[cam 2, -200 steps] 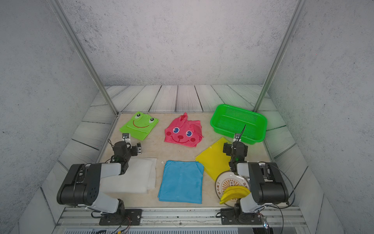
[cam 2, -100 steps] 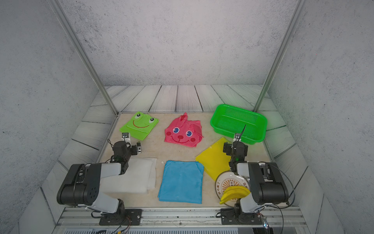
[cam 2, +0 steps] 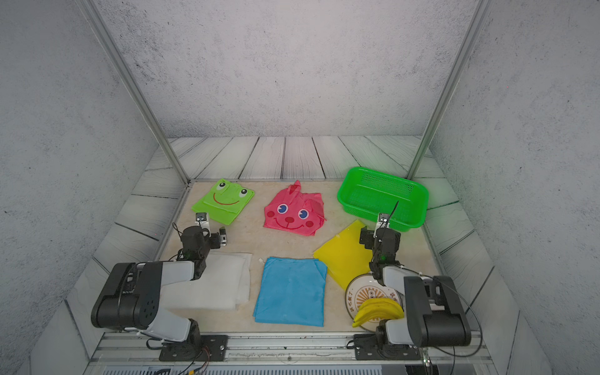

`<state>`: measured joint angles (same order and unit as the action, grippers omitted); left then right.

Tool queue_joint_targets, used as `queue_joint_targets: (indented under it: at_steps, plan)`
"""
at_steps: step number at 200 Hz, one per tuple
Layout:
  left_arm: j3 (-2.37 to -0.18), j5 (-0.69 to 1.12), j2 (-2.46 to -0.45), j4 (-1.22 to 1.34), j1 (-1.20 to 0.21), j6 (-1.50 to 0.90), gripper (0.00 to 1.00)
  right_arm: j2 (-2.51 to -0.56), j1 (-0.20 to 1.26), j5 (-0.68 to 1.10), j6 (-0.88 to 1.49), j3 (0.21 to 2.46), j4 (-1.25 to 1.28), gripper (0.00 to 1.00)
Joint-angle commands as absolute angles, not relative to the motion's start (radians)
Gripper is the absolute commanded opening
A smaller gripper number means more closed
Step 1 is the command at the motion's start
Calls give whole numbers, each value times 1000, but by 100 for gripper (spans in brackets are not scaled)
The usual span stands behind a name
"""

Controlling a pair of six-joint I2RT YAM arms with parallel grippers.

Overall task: Put the folded raincoat in the basket
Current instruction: Pick up the raincoat from the center of the board.

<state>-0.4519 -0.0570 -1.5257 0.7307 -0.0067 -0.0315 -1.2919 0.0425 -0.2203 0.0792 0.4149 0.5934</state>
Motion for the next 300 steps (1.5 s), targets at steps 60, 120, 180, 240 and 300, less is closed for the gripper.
queue_joint_targets:
  at_steps: [60, 120, 180, 240, 300]
  plan:
    - [-471, -63, -1530, 745, 2, -26, 100, -956, 38, -257, 366, 764, -80, 100]
    - [-469, -62, -1531, 746, 2, -27, 100, -1134, 40, 129, 365, 938, -233, 99]
    - [-567, 88, -1435, 504, 0, 43, 100, -1348, 61, 209, 369, 1034, -474, 94]
    - [-990, 481, -1456, -160, -22, 159, 99, -1443, 107, 74, 390, 1100, -609, 94]
    - [-1412, 718, -1653, -602, -333, 110, 99, -1419, 108, -173, 518, 1097, -721, 97]
